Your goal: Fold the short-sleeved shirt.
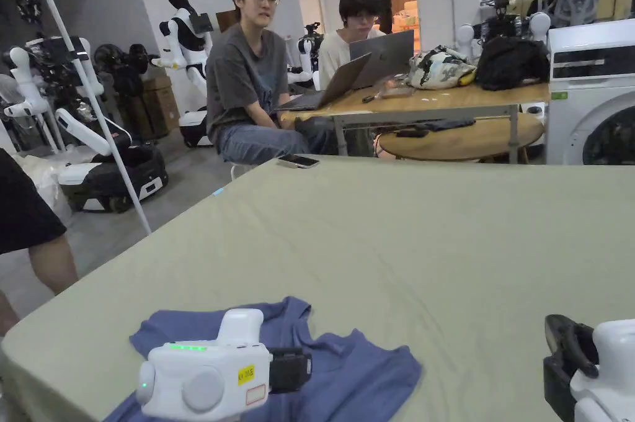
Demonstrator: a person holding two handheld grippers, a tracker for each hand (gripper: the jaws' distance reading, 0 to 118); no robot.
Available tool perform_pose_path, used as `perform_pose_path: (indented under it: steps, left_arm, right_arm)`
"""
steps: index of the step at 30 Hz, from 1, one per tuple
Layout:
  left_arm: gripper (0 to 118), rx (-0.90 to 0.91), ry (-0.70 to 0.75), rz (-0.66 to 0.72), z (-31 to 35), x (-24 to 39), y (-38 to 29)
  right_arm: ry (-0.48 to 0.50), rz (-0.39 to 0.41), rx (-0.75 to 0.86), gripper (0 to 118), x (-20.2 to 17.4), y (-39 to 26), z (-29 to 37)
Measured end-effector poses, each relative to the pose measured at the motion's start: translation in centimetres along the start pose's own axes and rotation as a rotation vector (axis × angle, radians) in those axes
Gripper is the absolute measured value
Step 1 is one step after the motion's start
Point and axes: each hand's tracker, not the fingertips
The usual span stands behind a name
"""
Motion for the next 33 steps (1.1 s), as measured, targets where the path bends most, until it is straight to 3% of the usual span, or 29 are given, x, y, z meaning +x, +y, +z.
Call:
perform_pose_path:
  steps: [3,4,5,6,7,8,9,10,15,21,25,27,29,33]
  left_arm:
    - [71,-0.140,0.033,-0.022,-5.1,-0.3,-0.7]
    - [62,-0.212,0.015,-0.008,-6.5,-0.4,-1.2]
    - [62,-0.243,0.028,0.006,-7.2,-0.4,-1.6]
    - [55,-0.180,0.038,0.009,-7.1,-0.2,-1.6]
    - [40,-0.161,0.051,0.038,-6.7,0.0,-1.2]
    - [11,-0.172,0.044,0.044,-6.8,0.1,-1.0]
    - [0,-0.162,0.063,0.035,-7.0,0.2,-0.9]
    - [0,-0.173,0.111,0.019,-6.6,0.0,-1.0]
    - [0,-0.166,-0.022,0.221,-6.1,-2.7,-0.6]
    - [0,0.112,0.016,0.372,1.8,-7.0,5.4]
    - [0,0.236,0.132,0.204,9.1,-7.8,13.2]
    - [0,0.352,0.177,0.115,14.3,-3.1,15.9]
    - [0,0.420,0.148,0.122,17.1,-0.9,19.6]
    - [0,0.540,0.208,-0.114,20.2,6.9,26.3]
  right_arm:
    - [-0.025,0.014,-0.015,0,1.3,-0.4,0.3]
    - [-0.040,0.015,-0.021,0,1.8,-0.5,0.4]
    - [-0.047,0.011,-0.025,0,2.2,-0.6,0.5]
    - [-0.056,0.003,-0.025,0,2.7,-0.7,0.7]
    - [-0.068,-0.012,-0.023,0,3.2,-0.8,0.9]
    - [-0.074,-0.023,-0.023,0,3.5,-0.9,1.0]
    - [-0.079,-0.038,-0.024,0,3.8,-1.0,1.1]
    - [-0.077,-0.053,-0.029,0,4.2,-1.1,1.3]
    - [-0.087,-0.047,-0.028,0,5.0,-0.9,3.0]
    - [-0.102,-0.054,0.019,0,6.3,0.2,5.6]
    - [-0.114,-0.123,0.047,0,7.3,0.3,6.5]
    - [-0.120,-0.140,0.049,0,7.8,0.4,6.8]
    - [-0.133,-0.141,0.051,0,8.2,0.6,7.0]
    - [-0.184,-0.107,0.061,0,9.3,1.0,8.1]
